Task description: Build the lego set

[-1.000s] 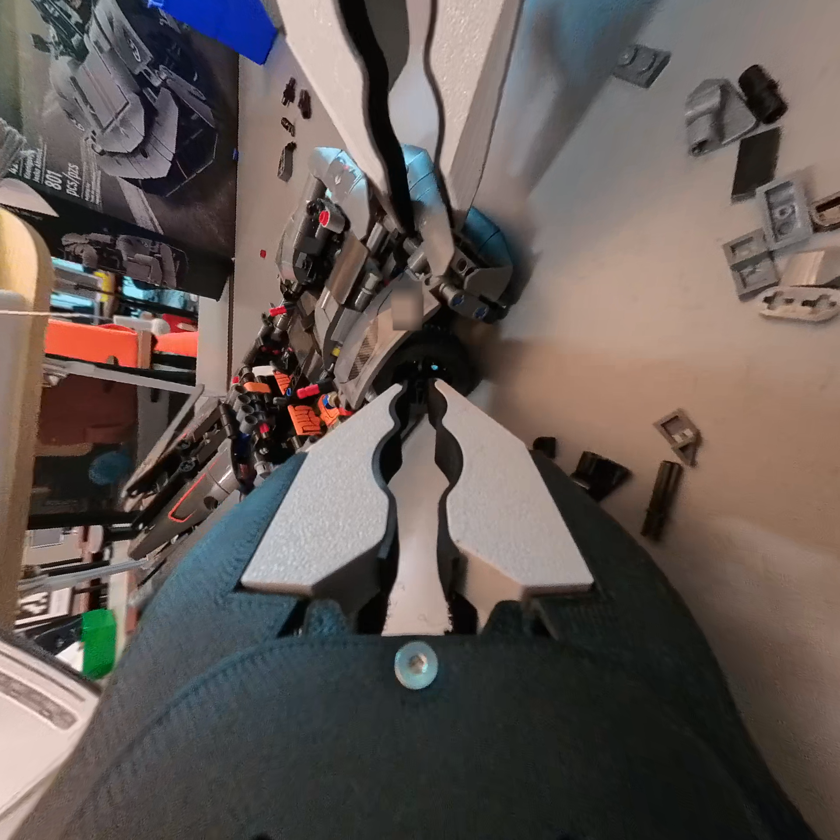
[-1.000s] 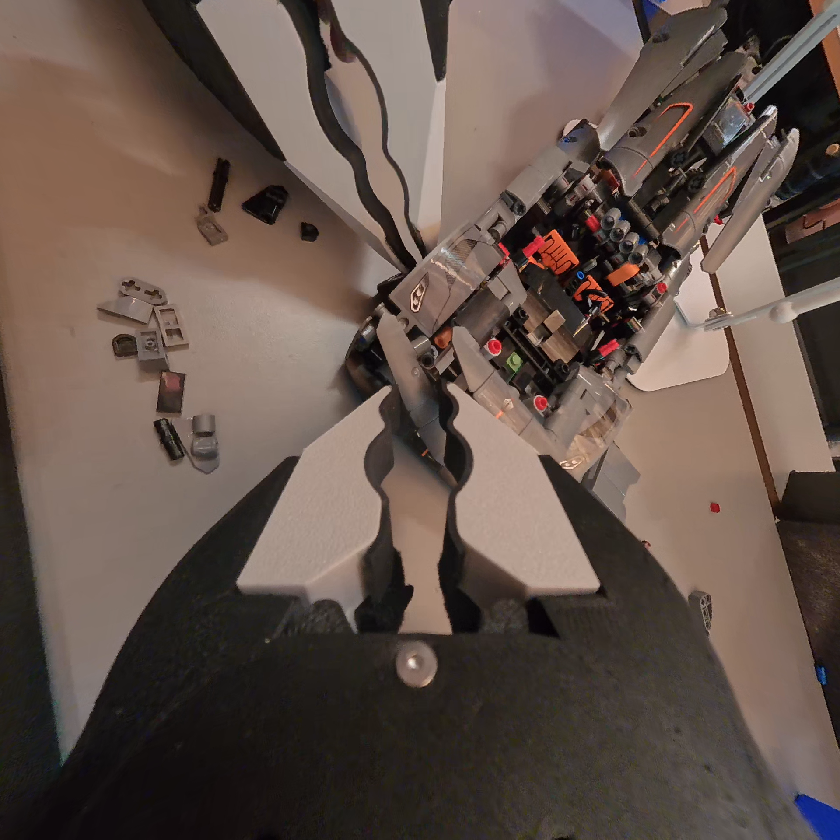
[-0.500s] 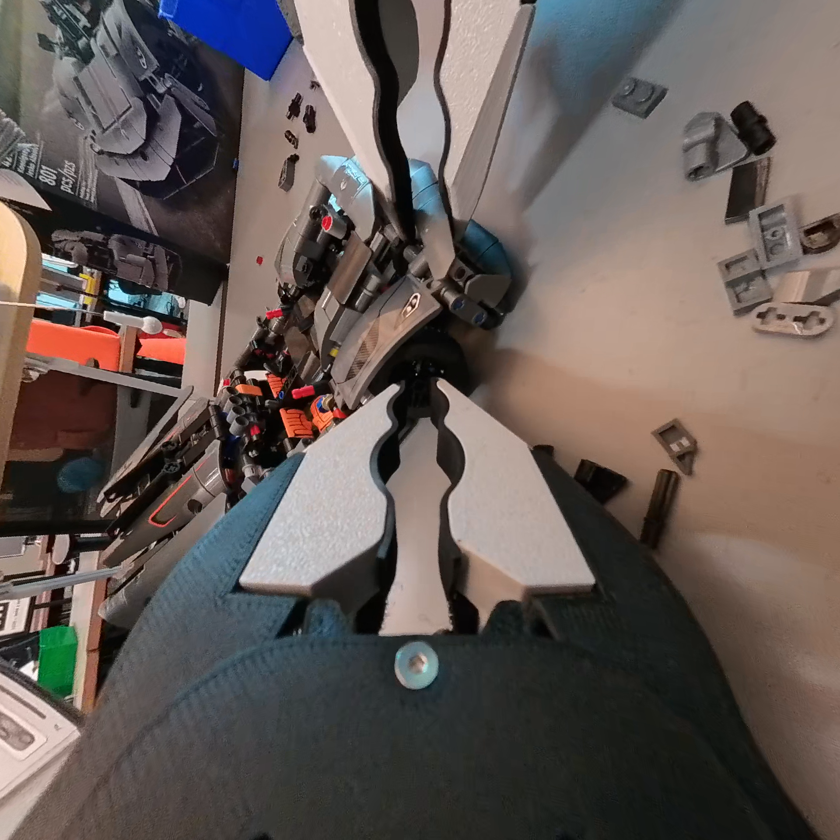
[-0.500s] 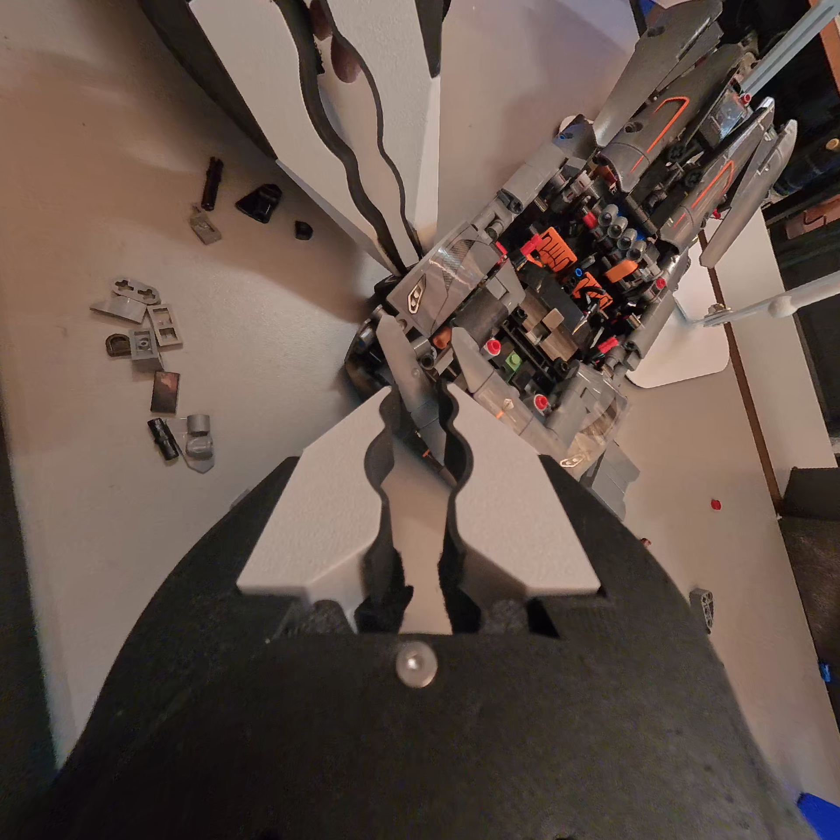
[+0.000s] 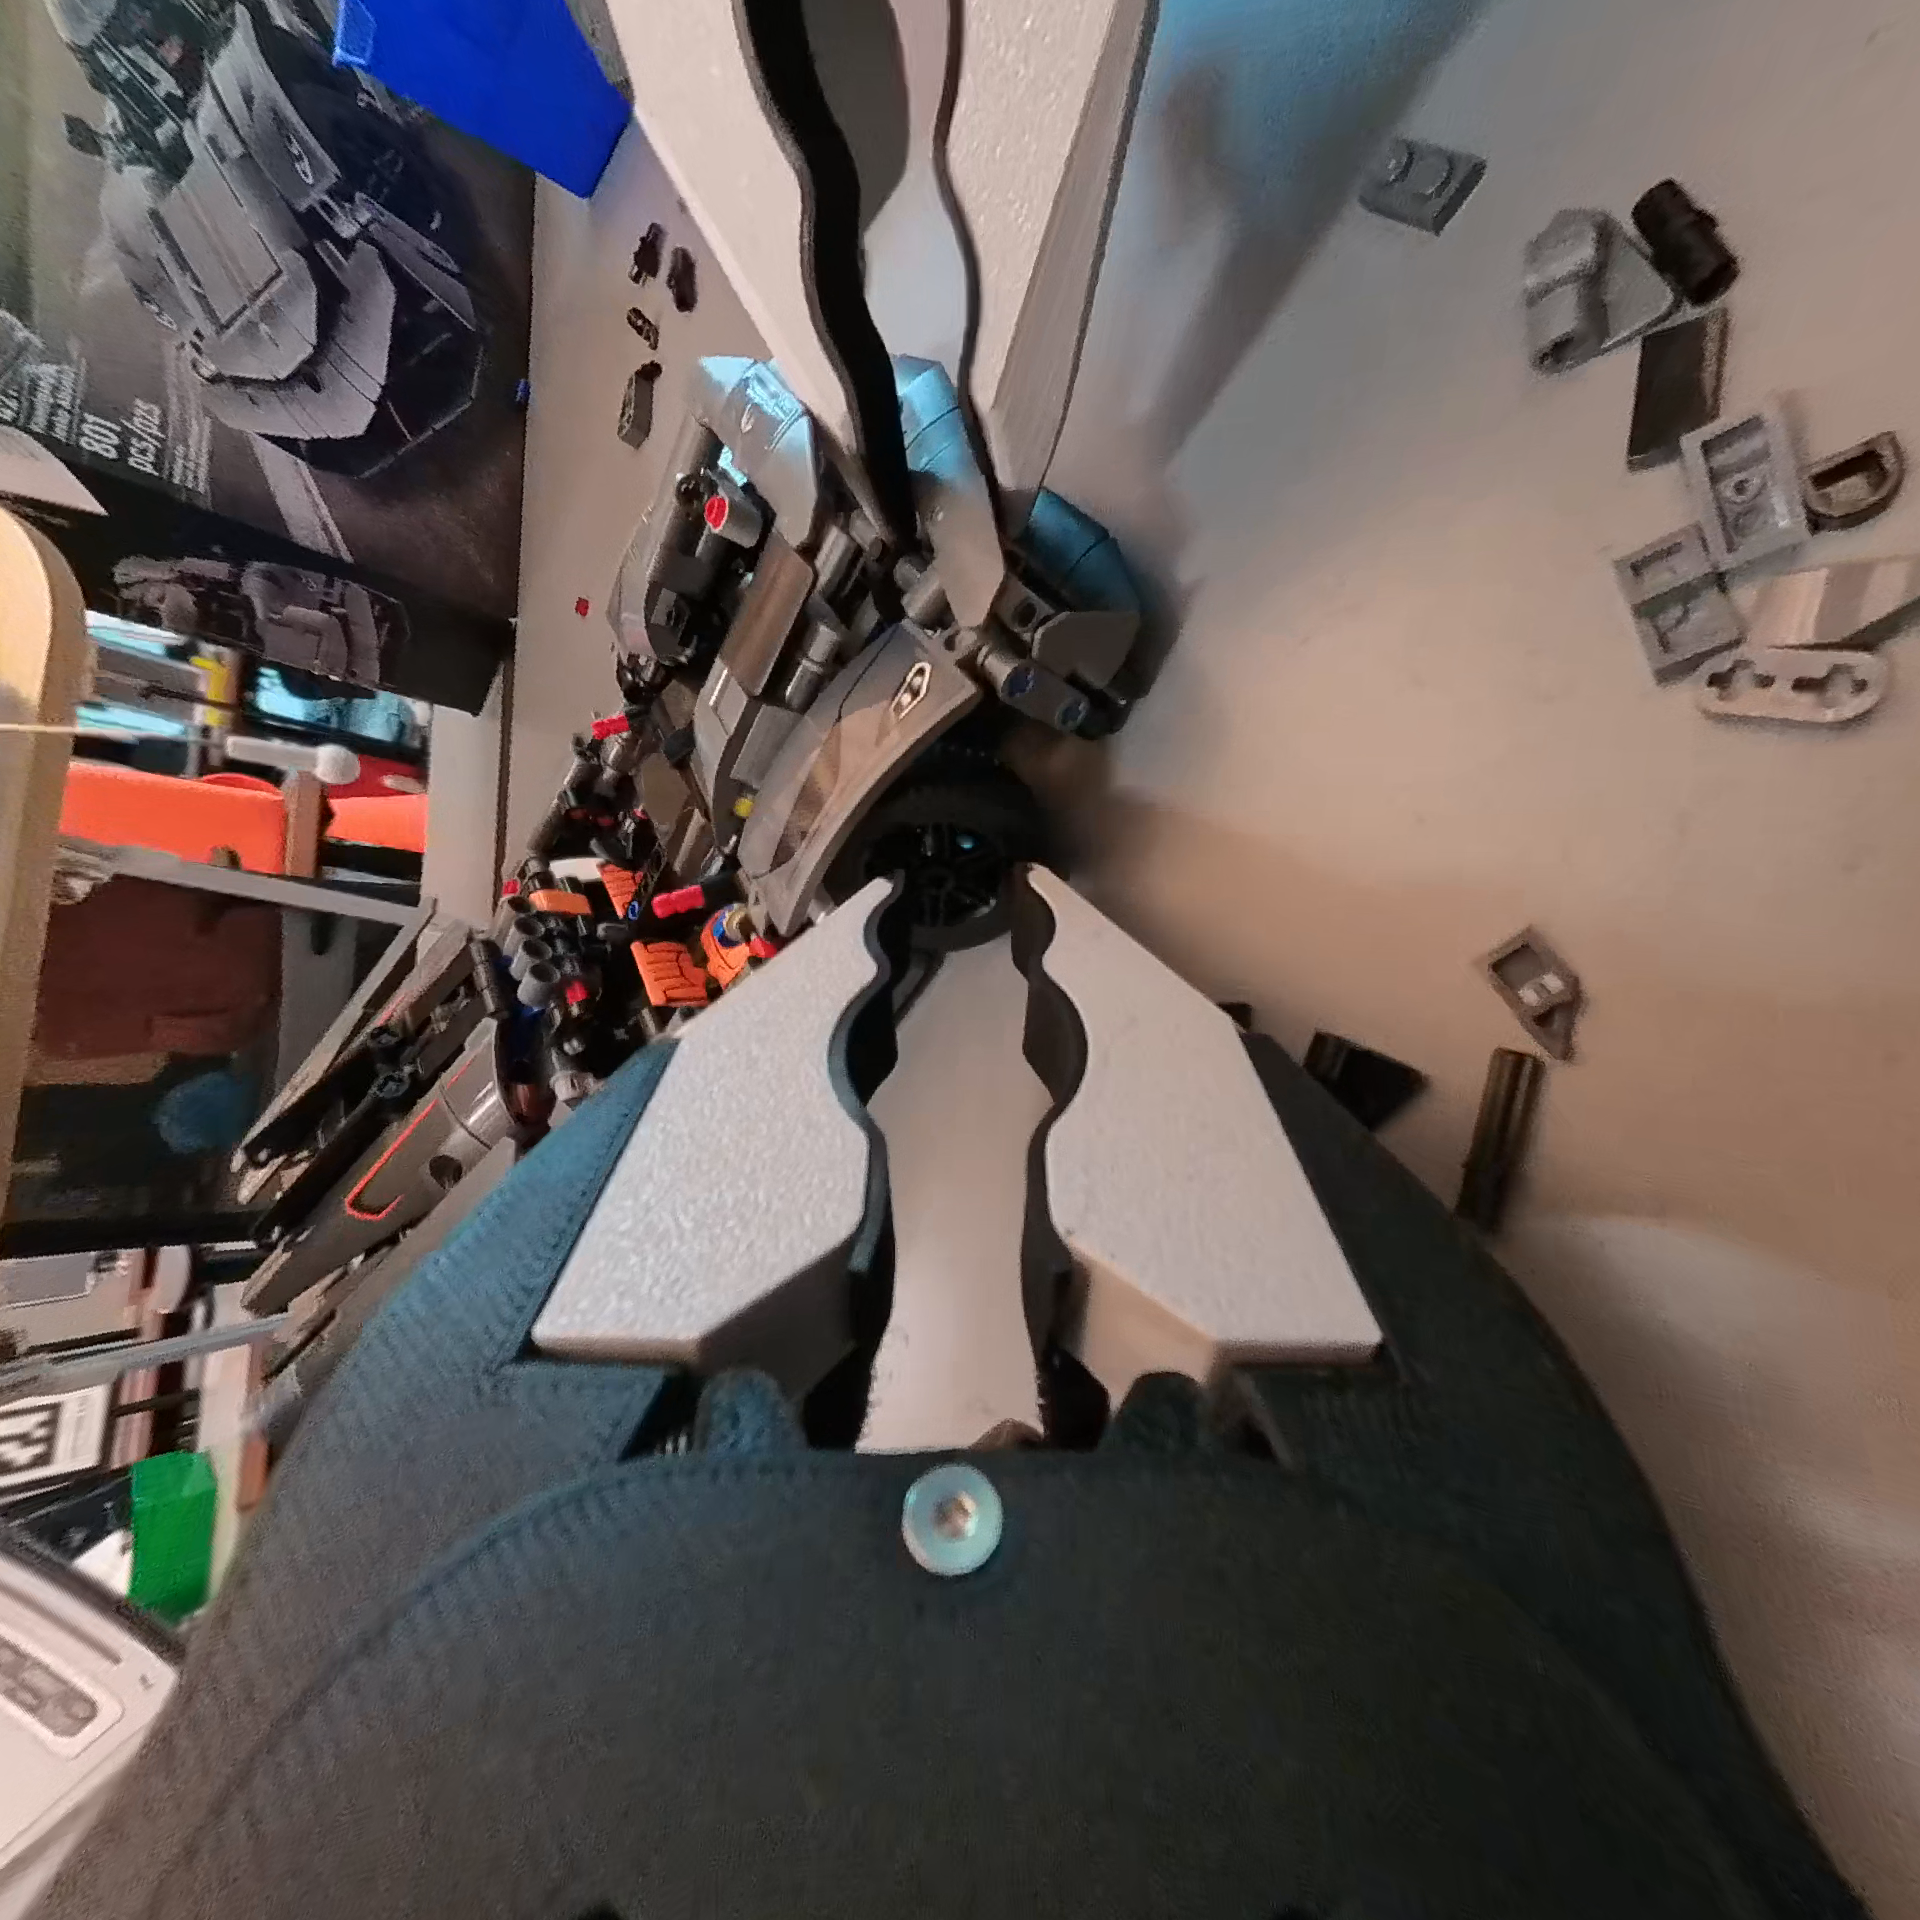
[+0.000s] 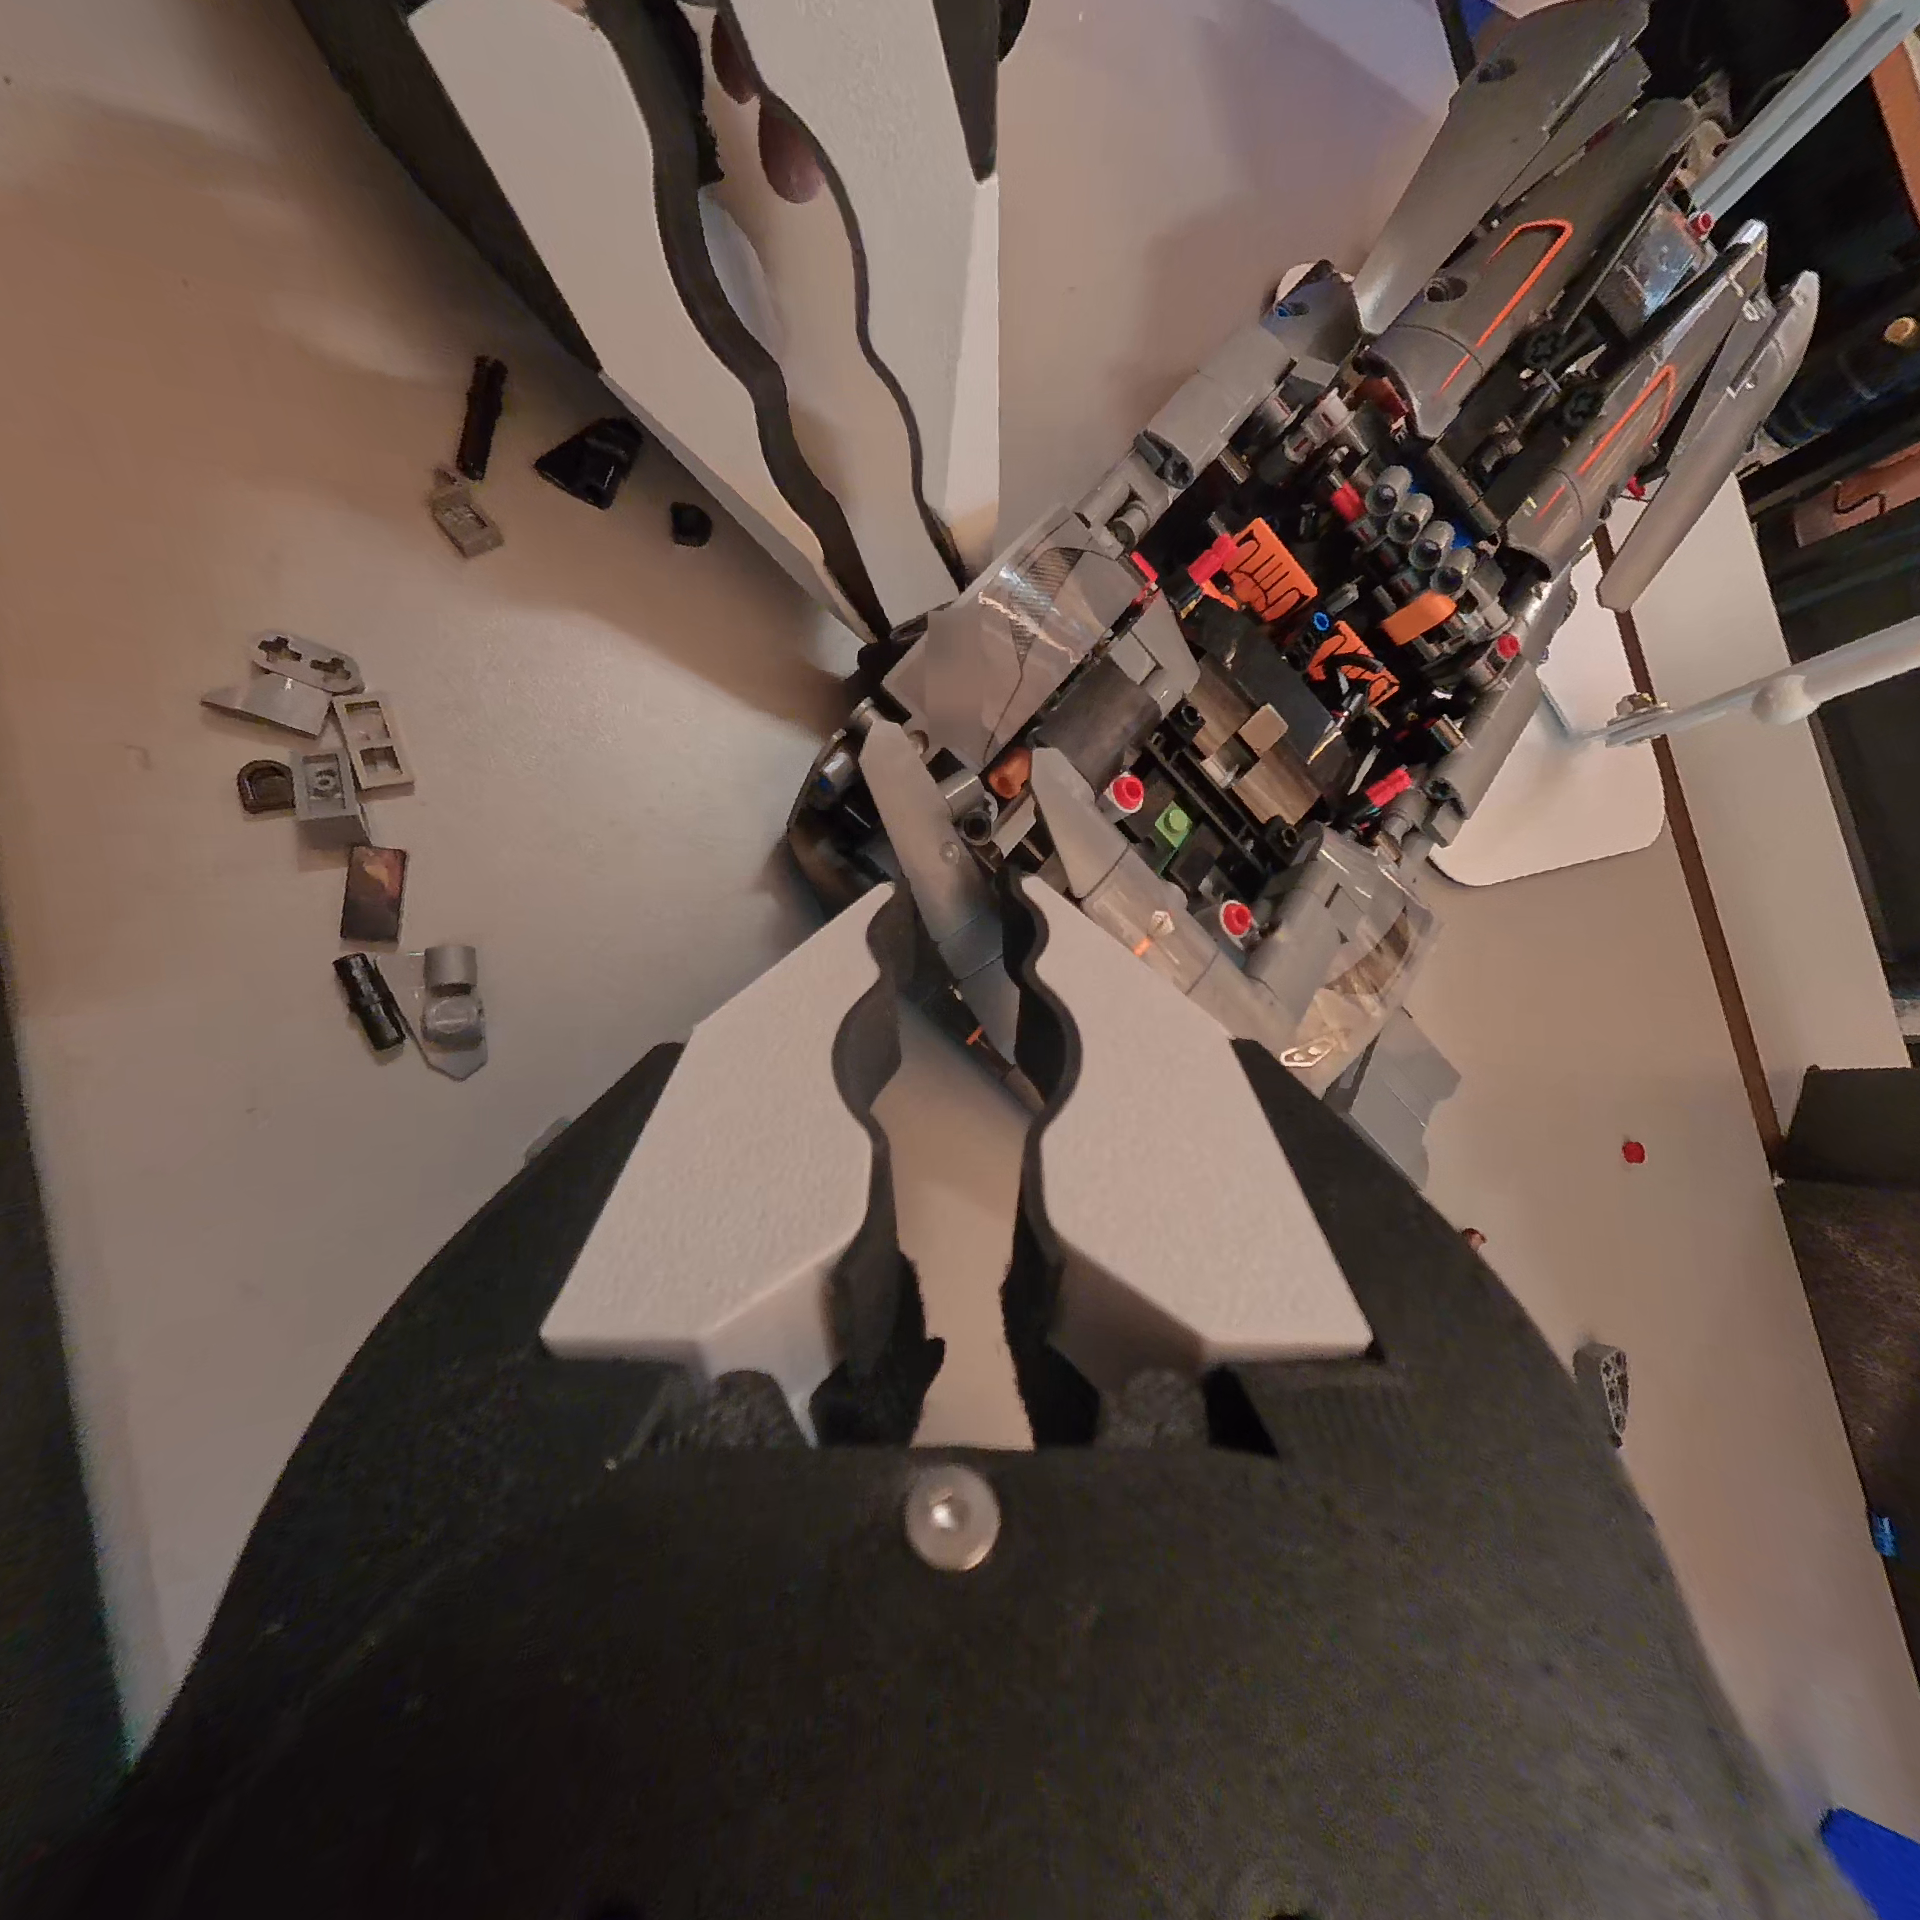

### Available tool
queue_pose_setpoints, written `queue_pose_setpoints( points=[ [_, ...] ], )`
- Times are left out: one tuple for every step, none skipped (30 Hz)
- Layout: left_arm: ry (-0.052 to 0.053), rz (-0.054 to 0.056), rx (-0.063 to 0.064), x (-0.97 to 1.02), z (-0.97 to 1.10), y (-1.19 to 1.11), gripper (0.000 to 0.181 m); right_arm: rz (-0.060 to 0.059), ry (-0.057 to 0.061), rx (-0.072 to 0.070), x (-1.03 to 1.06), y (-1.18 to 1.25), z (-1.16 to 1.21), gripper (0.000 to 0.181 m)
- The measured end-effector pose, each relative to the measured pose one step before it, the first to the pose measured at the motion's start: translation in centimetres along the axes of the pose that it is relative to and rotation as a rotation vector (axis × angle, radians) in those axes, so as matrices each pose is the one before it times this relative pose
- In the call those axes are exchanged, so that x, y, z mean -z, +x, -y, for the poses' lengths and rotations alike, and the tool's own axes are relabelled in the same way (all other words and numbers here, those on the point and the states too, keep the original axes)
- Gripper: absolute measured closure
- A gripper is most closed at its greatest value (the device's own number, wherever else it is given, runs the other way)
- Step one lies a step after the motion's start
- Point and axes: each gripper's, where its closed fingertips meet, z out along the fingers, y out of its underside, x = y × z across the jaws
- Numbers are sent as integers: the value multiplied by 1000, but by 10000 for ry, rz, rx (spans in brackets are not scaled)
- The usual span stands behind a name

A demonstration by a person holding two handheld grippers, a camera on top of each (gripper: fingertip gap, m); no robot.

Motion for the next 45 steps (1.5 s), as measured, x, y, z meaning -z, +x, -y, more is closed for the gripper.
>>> queue_pose_setpoints(
  points=[
    [6,61,-30,-21,90,-10,166,-11,-9,1,3,22,-29,168],
    [59,35,18,16,160,16,169,1,-1,-9,-7,9,-5,168],
    [62,124,-115,37,148,-97,173,6,7,-18,3,16,9,168],
    [-1,167,-81,-4,24,-169,176,-7,2,-3,-21,2,11,168],
    [-20,38,54,-24,-28,-69,177,-15,-6,4,-15,18,1,168],
    [13,-25,77,-11,14,-25,177,-13,-3,4,5,35,-1,168],
    [31,-14,17,-27,-9,8,176,-11,-2,-3,17,29,-14,168],
    [-28,-5,-44,-54,-115,42,175,-4,2,-21,-1,43,-17,168],
    [-24,31,-46,-31,-74,-38,175,-3,17,-25,2,21,1,168],
    [-20,-37,62,7,-36,-11,175,-12,14,-10,-8,26,38,168],
    [-17,-33,44,0,-24,-28,175,-12,-3,7,0,15,19,168],
    [-2,-5,-18,-7,-37,22,174,-5,-13,4,-18,22,-13,168],
    [-101,21,-49,-94,-211,22,171,-6,-9,-5,-12,27,-25,168],
    [-59,111,-17,-69,-167,-135,171,-1,4,-7,-8,25,-9,168],
    [41,0,-46,10,-29,-3,171,13,19,-13,9,-8,21,168],
    [-12,22,-41,0,-75,-33,171,8,19,-5,9,8,36,168],
    [39,35,-146,16,34,29,171,-1,1,8,3,1,17,168],
    [98,69,-315,54,139,115,171,10,-8,2,-7,-21,-24,168],
    [140,-8,-308,82,187,236,168,14,-5,-5,-21,-5,-26,168],
    [5,-83,-24,-18,-31,173,164,2,-5,-1,7,3,-31,168],
    [15,-116,159,-24,-88,25,163,1,10,-3,16,13,-5,168],
    [20,-91,160,12,-99,-76,162,7,26,-7,21,4,47,168],
    [24,-45,102,-7,-31,-56,158,9,12,1,12,-18,48,168],
    [-34,-126,60,-65,-65,132,153,-5,-24,17,-5,-2,-29,168],
    [-68,-45,85,-137,-136,59,150,-9,-26,16,-10,-3,-52,168],
    [8,-5,37,-52,-36,-44,150,-2,0,-8,3,4,-23,168],
    [-3,-18,32,-13,36,-22,150,-7,-2,-6,24,26,-8,168],
    [-32,22,-5,-55,22,-24,150,-19,-21,10,-2,38,-30,168],
    [-51,62,-55,-78,-35,-37,150,-12,-12,3,-6,32,-27,168],
    [-21,50,-73,-28,-2,-13,150,1,6,-9,-3,21,-13,168],
    [39,2,-60,20,113,24,151,-8,-1,-2,0,14,13,168],
    [49,-7,-18,50,182,28,152,-19,-18,12,-13,28,-9,168],
    [101,40,-55,80,255,-3,156,-9,-14,6,-33,9,-18,168],
    [135,73,-75,85,315,-53,162,10,19,-7,-26,-22,42,168],
    [74,-23,-49,34,300,88,163,6,15,-6,-13,-20,45,168],
    [25,-26,-56,-17,202,106,163,-6,-17,8,-14,7,-7,168],
    [-63,32,-76,-48,-9,3,163,-5,-9,1,-21,16,-21,168],
    [-59,87,2,-2,-144,-157,165,6,13,-22,-12,14,-5,168],
    [-57,17,132,-9,-205,-164,166,-2,4,-13,9,18,-7,168],
    [-22,-64,142,6,-172,-68,166,-11,-4,8,-10,16,-4,168],
    [25,-14,14,1,-62,-27,166,-7,-4,4,-10,7,-4,168],
    [2,33,-51,-2,-1,-4,166,-1,-1,4,-6,3,6,168],
    [-13,21,-60,-4,32,42,166,1,1,1,-1,-1,2,168],
    [1,-6,-39,-22,47,44,165,-4,0,1,6,8,-8,168],
    [27,9,-34,-10,32,5,165,-4,1,2,2,17,-9,168]
  ],
)
